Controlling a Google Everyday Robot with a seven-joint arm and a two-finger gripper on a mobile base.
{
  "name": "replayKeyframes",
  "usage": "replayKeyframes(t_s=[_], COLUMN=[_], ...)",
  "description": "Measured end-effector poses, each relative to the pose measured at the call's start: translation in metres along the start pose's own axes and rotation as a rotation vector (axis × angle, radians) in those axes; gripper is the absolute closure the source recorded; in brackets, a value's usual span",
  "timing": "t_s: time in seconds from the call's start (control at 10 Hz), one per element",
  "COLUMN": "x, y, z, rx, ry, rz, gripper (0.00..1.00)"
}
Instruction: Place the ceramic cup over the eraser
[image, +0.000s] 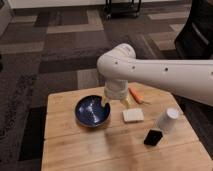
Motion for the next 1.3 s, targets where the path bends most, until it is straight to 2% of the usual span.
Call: replayKeyframes(t_s=[0.4, 0.6, 0.8, 0.9, 1.0, 1.1, 1.2, 1.3], x=[0.0, -0.011, -0.026, -0.032, -0.03, -0.028, -0.022, -0.018], y=[0.0, -0.019, -0.04, -0.07, -0.107, -0.127, -0.165, -0.181], z=[0.001, -0.001, -0.007, -0.007, -0.009, -0.011, -0.016, -0.017], rx=[-0.001, -0.003, -0.021, -0.004, 0.028, 0.045, 0.078, 0.093], ry=[0.002, -0.014, -0.031, -0.024, 0.006, 0.02, 0.048, 0.062], rz=[0.0, 0.043, 0.072, 0.084, 0.104, 0.117, 0.141, 0.155], gripper=[0.35, 0.35, 0.35, 0.35, 0.35, 0.35, 0.35, 0.35])
